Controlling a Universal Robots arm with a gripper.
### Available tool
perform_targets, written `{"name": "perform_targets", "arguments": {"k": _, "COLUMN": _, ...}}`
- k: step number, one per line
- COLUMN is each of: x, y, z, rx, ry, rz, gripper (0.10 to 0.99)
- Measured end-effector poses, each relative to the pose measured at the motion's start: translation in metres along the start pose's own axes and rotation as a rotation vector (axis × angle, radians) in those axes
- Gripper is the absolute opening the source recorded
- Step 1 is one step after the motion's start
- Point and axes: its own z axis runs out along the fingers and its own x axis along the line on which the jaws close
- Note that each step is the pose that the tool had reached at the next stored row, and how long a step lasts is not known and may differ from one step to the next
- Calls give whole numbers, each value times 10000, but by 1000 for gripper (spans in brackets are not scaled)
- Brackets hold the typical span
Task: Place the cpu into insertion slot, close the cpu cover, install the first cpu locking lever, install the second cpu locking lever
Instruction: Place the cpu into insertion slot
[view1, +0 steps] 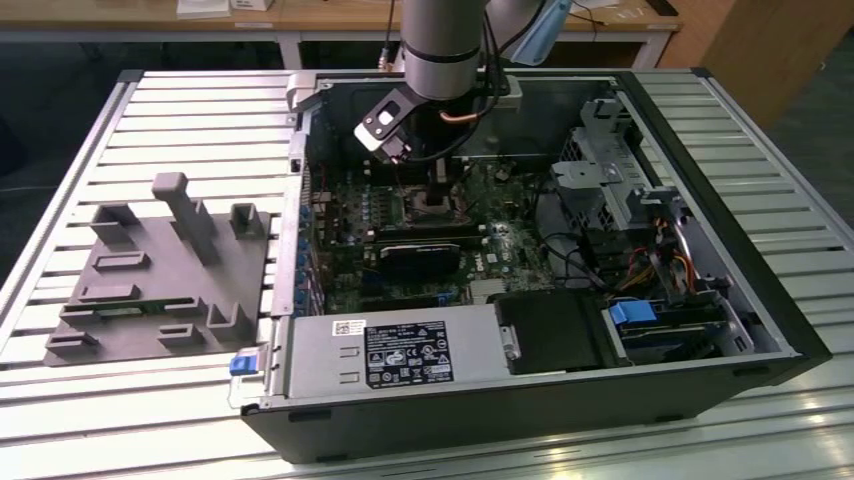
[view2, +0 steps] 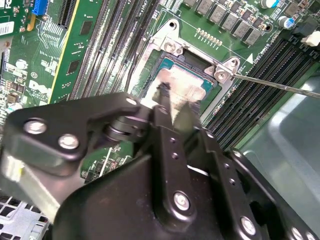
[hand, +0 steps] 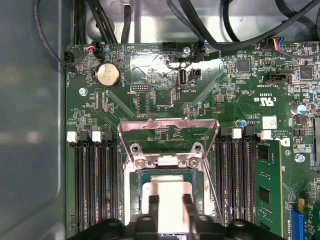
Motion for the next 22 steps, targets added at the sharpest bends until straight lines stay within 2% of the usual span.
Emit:
{"name": "perform_targets", "arguments": {"k": 1, "x": 0, "y": 0, "z": 0, "rx": 0, "ry": 0, "rz": 0, "gripper": 298}}
{"name": "perform_targets", "arguments": {"k": 2, "x": 0, "y": 0, "z": 0, "rx": 1, "ry": 0, "rz": 0, "gripper": 239}}
{"name": "perform_targets", "arguments": {"k": 3, "x": 0, "y": 0, "z": 0, "rx": 0, "ry": 0, "rz": 0, "gripper": 239}}
{"name": "perform_targets", "arguments": {"k": 5, "x": 0, "y": 0, "z": 0, "rx": 1, "ry": 1, "rz": 0, "gripper": 125}}
{"name": "perform_targets", "arguments": {"k": 13, "x": -1, "y": 0, "z": -14, "rx": 2, "ry": -2, "rz": 0, "gripper": 102}}
{"name": "perform_targets", "arguments": {"k": 22, "x": 1, "y": 5, "z": -160, "rx": -6, "ry": 2, "rz": -27, "gripper": 102}}
